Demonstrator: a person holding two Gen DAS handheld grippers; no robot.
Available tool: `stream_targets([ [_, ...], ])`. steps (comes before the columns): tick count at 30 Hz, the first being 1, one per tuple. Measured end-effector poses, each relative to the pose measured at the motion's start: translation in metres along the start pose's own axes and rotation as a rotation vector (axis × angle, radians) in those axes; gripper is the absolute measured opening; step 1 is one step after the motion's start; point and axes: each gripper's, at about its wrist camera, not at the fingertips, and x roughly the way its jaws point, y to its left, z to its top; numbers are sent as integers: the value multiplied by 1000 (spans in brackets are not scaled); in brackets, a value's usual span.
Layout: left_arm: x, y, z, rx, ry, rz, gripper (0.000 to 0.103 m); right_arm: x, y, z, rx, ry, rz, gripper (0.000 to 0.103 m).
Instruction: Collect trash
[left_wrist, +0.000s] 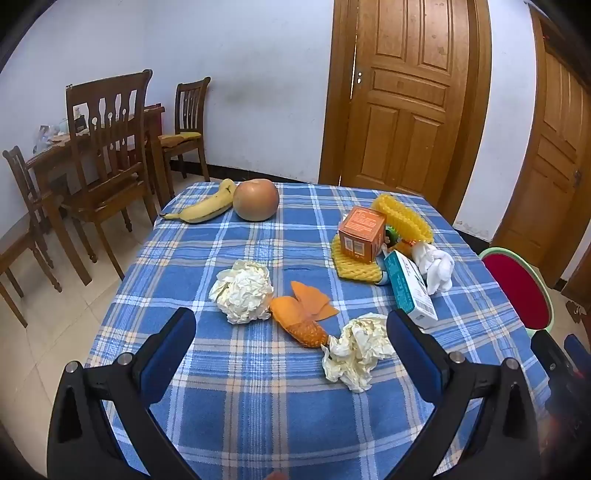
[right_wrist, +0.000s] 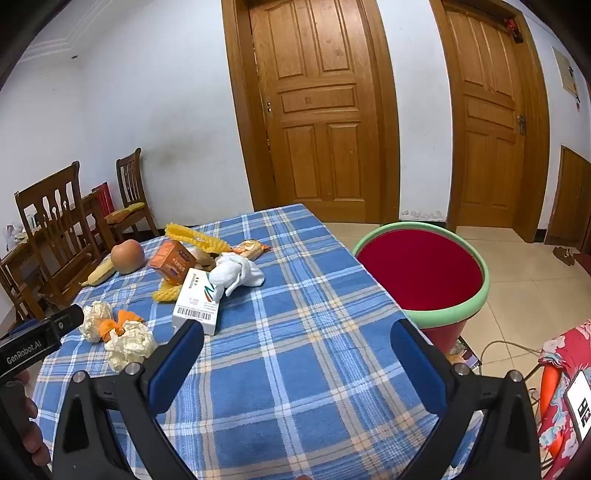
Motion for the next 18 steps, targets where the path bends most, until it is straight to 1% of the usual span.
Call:
stream_targets([
  [13, -4, 8, -4, 11, -9, 2, 102, -2, 2, -4, 5, 8, 5, 103],
  [14, -1, 0, -2, 13, 0, 11, 102, -3, 3, -5, 4, 6, 5, 103],
  [18, 0, -1, -2, 13, 2, 12, 102, 1, 1, -1, 6, 16, 7, 103],
])
